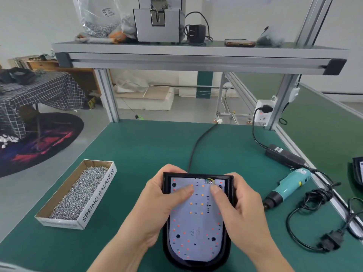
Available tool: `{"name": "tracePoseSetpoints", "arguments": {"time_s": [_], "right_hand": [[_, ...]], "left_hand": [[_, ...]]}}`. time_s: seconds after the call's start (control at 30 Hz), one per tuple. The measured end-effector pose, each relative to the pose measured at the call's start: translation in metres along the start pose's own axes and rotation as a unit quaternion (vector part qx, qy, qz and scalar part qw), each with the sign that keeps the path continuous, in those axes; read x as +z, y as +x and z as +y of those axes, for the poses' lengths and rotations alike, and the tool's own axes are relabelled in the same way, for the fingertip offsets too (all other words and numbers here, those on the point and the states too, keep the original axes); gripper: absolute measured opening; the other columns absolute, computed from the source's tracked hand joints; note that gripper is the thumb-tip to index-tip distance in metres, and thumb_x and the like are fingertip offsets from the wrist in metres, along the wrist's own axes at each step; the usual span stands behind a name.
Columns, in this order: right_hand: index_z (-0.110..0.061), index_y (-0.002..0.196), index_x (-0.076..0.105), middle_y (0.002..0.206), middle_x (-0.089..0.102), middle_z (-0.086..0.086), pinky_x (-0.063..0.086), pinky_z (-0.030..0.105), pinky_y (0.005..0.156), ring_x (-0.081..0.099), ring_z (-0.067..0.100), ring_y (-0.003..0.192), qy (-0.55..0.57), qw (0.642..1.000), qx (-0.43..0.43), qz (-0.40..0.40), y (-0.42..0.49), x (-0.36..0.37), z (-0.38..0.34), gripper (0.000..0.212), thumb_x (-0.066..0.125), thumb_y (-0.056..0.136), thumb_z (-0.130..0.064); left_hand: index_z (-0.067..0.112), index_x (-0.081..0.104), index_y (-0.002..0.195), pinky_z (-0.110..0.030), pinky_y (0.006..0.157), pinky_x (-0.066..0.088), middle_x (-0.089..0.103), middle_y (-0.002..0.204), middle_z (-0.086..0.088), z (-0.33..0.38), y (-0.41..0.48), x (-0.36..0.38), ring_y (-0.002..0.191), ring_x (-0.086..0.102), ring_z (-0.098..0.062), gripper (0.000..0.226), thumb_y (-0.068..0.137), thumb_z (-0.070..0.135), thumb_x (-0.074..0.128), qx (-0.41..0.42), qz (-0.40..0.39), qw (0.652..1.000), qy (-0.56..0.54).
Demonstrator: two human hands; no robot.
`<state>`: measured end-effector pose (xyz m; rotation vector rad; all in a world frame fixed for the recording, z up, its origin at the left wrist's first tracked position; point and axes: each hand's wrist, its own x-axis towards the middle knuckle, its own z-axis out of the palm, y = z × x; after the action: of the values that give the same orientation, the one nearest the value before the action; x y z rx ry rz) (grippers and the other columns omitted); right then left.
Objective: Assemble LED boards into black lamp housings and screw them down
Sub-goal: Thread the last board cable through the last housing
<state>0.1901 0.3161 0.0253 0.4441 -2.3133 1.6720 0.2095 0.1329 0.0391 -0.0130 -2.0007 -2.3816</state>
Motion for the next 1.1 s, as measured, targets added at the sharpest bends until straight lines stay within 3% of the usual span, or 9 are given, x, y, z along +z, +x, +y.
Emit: {"name": "tracePoseSetpoints", "arguments": {"time_s": [0.17, 0.23, 0.33, 0.43, 0.53, 0.67, 0.87, 1.03, 1.1], "right_hand": [[-0.022, 0.12, 0.067, 0.107, 0.067, 0.007, 0.051, 0.033, 0.081, 0.061, 0.028, 0.099, 0.182, 0.956, 0.018, -0.23, 0.017, -0.041, 0.002, 0.05, 0.05, 0.095, -0.062], [-0.025, 0.126, 0.067, 0.121, 0.065, 0.004, 0.054, 0.03, 0.078, 0.059, 0.029, 0.113, 0.204, 0.958, 0.025, -0.2, 0.03, -0.049, 0.011, 0.033, 0.046, 0.102, -0.031], [-0.042, 0.137, 0.055, 0.148, 0.046, -0.018, 0.054, 0.034, 0.08, 0.045, 0.012, 0.136, 0.036, 0.966, -0.039, -0.253, 0.036, -0.027, 0.02, 0.08, 0.046, 0.086, 0.019], [-0.038, 0.133, 0.056, 0.158, 0.031, -0.025, 0.048, 0.024, 0.094, 0.024, 0.003, 0.149, 0.001, 0.943, -0.07, -0.325, 0.029, -0.001, 0.025, 0.06, 0.059, 0.093, 0.006], [-0.018, 0.109, 0.061, 0.133, 0.06, -0.017, 0.051, 0.035, 0.092, 0.051, 0.005, 0.13, -0.003, 0.955, -0.059, -0.289, 0.026, 0.002, 0.023, 0.011, 0.056, 0.1, -0.017], [-0.023, 0.103, 0.06, 0.078, 0.059, -0.007, 0.047, 0.024, 0.066, 0.053, 0.011, 0.067, -0.012, 0.97, -0.074, -0.23, 0.028, -0.024, 0.0, 0.015, 0.051, 0.105, -0.012], [-0.031, 0.083, 0.054, 0.074, 0.05, -0.011, 0.033, 0.018, 0.055, 0.047, 0.013, 0.066, -0.184, 0.949, -0.187, -0.172, 0.019, -0.056, -0.05, 0.016, 0.055, 0.095, -0.041], [-0.013, 0.071, 0.05, 0.055, 0.034, -0.005, 0.024, 0.02, 0.048, 0.027, 0.008, 0.051, -0.061, 0.983, -0.059, -0.166, 0.024, -0.042, -0.045, 0.031, 0.065, 0.095, -0.026], [-0.011, 0.065, 0.048, 0.052, 0.032, -0.009, 0.023, 0.018, 0.047, 0.025, 0.008, 0.049, -0.059, 0.986, -0.021, -0.154, 0.028, -0.036, -0.039, 0.035, 0.068, 0.093, -0.021]], "left_hand": [[0.029, 0.069, 0.094, -0.012, 0.079, 0.046, 0.068, 0.087, 0.01, 0.009, 0.005, -0.022, 0.084, 0.061, -0.004, 0.019, 0.08, 0.018, 0.076, 0.135, -0.075, 0.979, 0.131], [0.028, 0.07, 0.098, -0.011, 0.079, 0.045, 0.067, 0.088, 0.013, 0.012, 0.004, -0.03, 0.083, 0.06, -0.002, 0.017, 0.083, 0.022, 0.077, 0.143, -0.146, 0.971, 0.121], [0.028, 0.07, 0.102, -0.014, 0.079, 0.048, 0.068, 0.091, 0.01, 0.016, 0.004, -0.029, 0.082, 0.062, -0.005, 0.017, 0.087, 0.029, 0.078, 0.132, -0.219, 0.964, 0.078], [0.026, 0.069, 0.106, -0.015, 0.079, 0.049, 0.069, 0.097, 0.007, 0.019, 0.006, -0.03, 0.085, 0.064, -0.005, 0.018, 0.089, 0.024, 0.075, 0.122, -0.268, 0.955, 0.044], [0.024, 0.07, 0.105, -0.02, 0.074, 0.049, 0.065, 0.094, -0.008, 0.02, 0.007, -0.04, 0.079, 0.06, -0.015, 0.02, 0.087, 0.024, 0.079, 0.089, -0.289, 0.952, 0.044], [0.023, 0.071, 0.103, -0.022, 0.073, 0.05, 0.065, 0.099, -0.013, 0.023, 0.009, -0.058, 0.083, 0.06, -0.024, 0.016, 0.089, 0.024, 0.077, 0.069, -0.292, 0.953, 0.037], [0.022, 0.071, 0.094, -0.076, 0.103, 0.032, 0.063, 0.105, -0.022, 0.004, 0.021, -0.074, 0.098, 0.059, -0.035, 0.02, 0.081, 0.009, 0.079, 0.056, -0.247, 0.965, 0.067], [0.018, 0.07, 0.098, -0.035, 0.086, 0.05, 0.065, 0.115, -0.018, 0.003, 0.029, -0.064, 0.102, 0.061, -0.028, 0.026, 0.08, -0.001, 0.067, 0.018, -0.268, 0.963, -0.006], [0.015, 0.072, 0.096, -0.037, 0.093, 0.049, 0.067, 0.118, -0.023, 0.002, 0.033, -0.063, 0.11, 0.062, -0.03, 0.035, 0.081, -0.012, 0.055, -0.002, -0.232, 0.973, -0.001]]}}
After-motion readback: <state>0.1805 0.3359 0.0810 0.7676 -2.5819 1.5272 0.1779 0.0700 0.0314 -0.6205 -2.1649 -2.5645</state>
